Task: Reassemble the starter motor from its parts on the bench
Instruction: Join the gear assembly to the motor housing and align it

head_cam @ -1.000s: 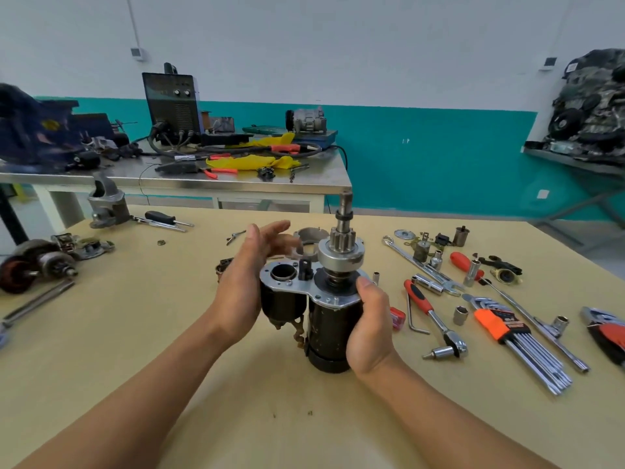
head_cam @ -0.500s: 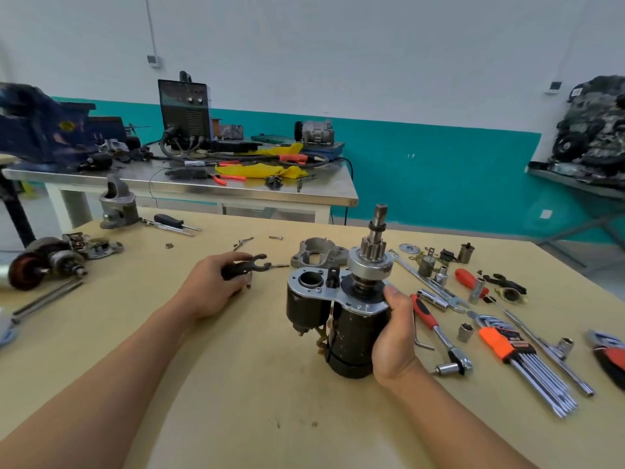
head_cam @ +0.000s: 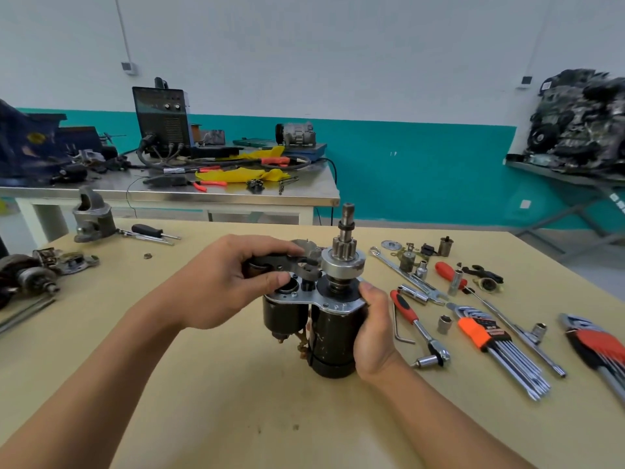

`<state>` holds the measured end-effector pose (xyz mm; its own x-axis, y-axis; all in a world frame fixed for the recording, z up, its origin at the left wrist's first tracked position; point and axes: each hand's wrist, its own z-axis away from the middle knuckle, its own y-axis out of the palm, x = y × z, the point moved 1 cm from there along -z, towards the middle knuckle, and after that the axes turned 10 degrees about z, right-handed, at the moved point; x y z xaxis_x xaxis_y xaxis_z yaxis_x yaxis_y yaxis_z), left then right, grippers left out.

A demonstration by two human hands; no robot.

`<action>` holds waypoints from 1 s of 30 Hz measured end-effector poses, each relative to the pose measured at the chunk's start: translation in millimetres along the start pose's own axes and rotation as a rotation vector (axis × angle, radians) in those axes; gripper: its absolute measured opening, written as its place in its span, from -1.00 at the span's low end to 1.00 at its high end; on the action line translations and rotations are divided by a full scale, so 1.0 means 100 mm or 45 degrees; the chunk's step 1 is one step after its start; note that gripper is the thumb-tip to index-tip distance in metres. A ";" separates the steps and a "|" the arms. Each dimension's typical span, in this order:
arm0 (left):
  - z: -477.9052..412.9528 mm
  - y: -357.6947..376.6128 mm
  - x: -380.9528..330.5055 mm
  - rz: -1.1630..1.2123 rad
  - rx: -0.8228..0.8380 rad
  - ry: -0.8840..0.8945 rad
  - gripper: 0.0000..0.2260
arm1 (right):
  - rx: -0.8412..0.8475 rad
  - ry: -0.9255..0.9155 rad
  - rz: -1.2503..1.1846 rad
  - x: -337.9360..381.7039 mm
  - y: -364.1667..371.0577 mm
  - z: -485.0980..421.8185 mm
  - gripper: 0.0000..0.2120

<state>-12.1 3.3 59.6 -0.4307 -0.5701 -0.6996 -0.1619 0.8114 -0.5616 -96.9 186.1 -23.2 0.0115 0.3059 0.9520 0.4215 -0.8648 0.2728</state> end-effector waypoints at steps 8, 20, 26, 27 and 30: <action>-0.04 -0.08 0.10 0.210 -0.161 0.001 -0.77 | 0.065 -0.054 0.069 -0.03 -0.06 -0.05 -0.26; 0.26 -0.39 1.14 -0.334 -0.678 -1.012 -0.80 | 0.121 -0.058 0.024 -0.08 -0.16 -0.08 -0.50; 0.21 -0.22 1.31 -0.381 -0.598 -1.052 -0.86 | 0.210 -0.057 -0.054 -0.02 -0.31 -0.07 -0.52; 0.21 -0.22 1.32 -0.380 -0.604 -1.044 -0.86 | 0.213 -0.070 -0.052 -0.01 -0.31 -0.06 -0.55; 0.19 -0.23 1.36 -0.369 -0.589 -1.018 -0.86 | 0.158 -0.084 -0.057 0.00 -0.37 -0.06 -0.51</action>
<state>-49.8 -95.0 -31.5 0.3848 -0.5365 -0.7511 -0.5740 0.4982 -0.6499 -118.4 215.5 -32.8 0.0485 0.3720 0.9270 0.5319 -0.7951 0.2913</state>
